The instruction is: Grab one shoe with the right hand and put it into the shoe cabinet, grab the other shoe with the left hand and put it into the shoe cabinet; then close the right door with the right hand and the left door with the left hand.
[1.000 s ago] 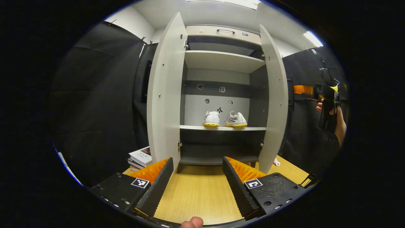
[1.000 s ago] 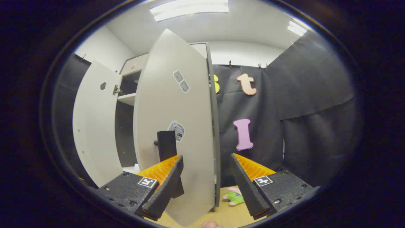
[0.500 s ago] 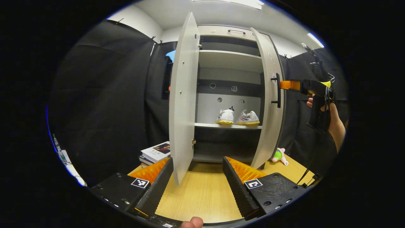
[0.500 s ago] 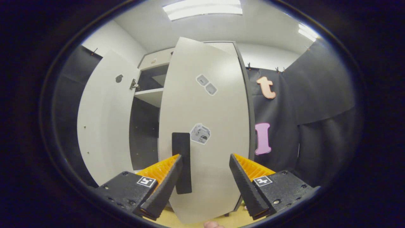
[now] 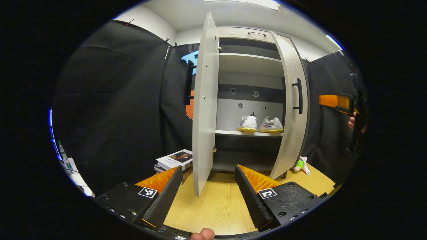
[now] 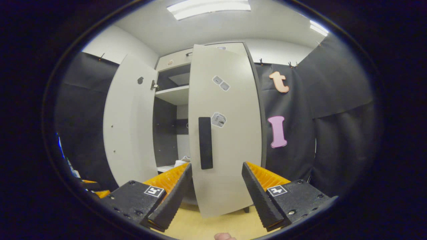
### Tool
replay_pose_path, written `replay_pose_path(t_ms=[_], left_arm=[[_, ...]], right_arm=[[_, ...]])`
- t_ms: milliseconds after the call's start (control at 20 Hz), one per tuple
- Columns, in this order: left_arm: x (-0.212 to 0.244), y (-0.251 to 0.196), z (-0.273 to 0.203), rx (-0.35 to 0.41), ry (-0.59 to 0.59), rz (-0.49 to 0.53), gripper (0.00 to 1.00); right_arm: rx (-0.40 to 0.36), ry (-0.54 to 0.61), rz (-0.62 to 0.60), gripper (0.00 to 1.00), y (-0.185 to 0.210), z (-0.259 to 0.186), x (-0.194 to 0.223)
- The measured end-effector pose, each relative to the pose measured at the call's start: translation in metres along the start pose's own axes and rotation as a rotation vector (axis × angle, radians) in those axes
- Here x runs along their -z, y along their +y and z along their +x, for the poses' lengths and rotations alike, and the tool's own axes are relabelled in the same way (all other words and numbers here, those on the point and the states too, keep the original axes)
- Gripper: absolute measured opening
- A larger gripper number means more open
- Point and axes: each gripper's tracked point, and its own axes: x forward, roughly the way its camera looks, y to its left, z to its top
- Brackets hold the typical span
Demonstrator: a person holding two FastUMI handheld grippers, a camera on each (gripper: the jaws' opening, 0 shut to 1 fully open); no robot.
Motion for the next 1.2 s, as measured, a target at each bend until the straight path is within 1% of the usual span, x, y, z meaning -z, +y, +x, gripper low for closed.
replay_pose_path(t_ms=[50, 300, 450, 600, 800, 950, 1200], left_arm=[[-0.004, 0.009, 0.0, -0.015, -0.01, 0.006, 0.94], [-0.045, 0.077, 0.004, -0.123, -0.084, 0.033, 0.93], [-0.08, 0.122, 0.027, -0.178, -0.106, 0.013, 0.93], [-0.111, 0.15, 0.064, -0.206, -0.119, -0.016, 0.93], [-0.133, 0.158, 0.116, -0.176, -0.095, -0.058, 0.93], [-0.154, 0.157, 0.132, -0.146, -0.133, -0.061, 0.94], [-0.173, 0.126, 0.142, -0.057, -0.169, -0.059, 0.93]], right_arm=[[0.005, 0.007, -0.004, 0.97, 0.0, -0.01, 0.008], [0.003, 0.036, 0.024, 0.97, 0.005, -0.042, 0.039], [-0.01, 0.073, 0.063, 0.97, 0.006, -0.046, 0.051], [0.0, 0.07, 0.09, 0.97, 0.0, -0.049, 0.047], [0.008, 0.036, 0.095, 0.97, -0.005, -0.055, 0.037], [0.021, 0.023, 0.094, 0.97, -0.009, -0.059, 0.034], [0.026, 0.029, 0.096, 0.97, -0.011, -0.058, 0.037]])
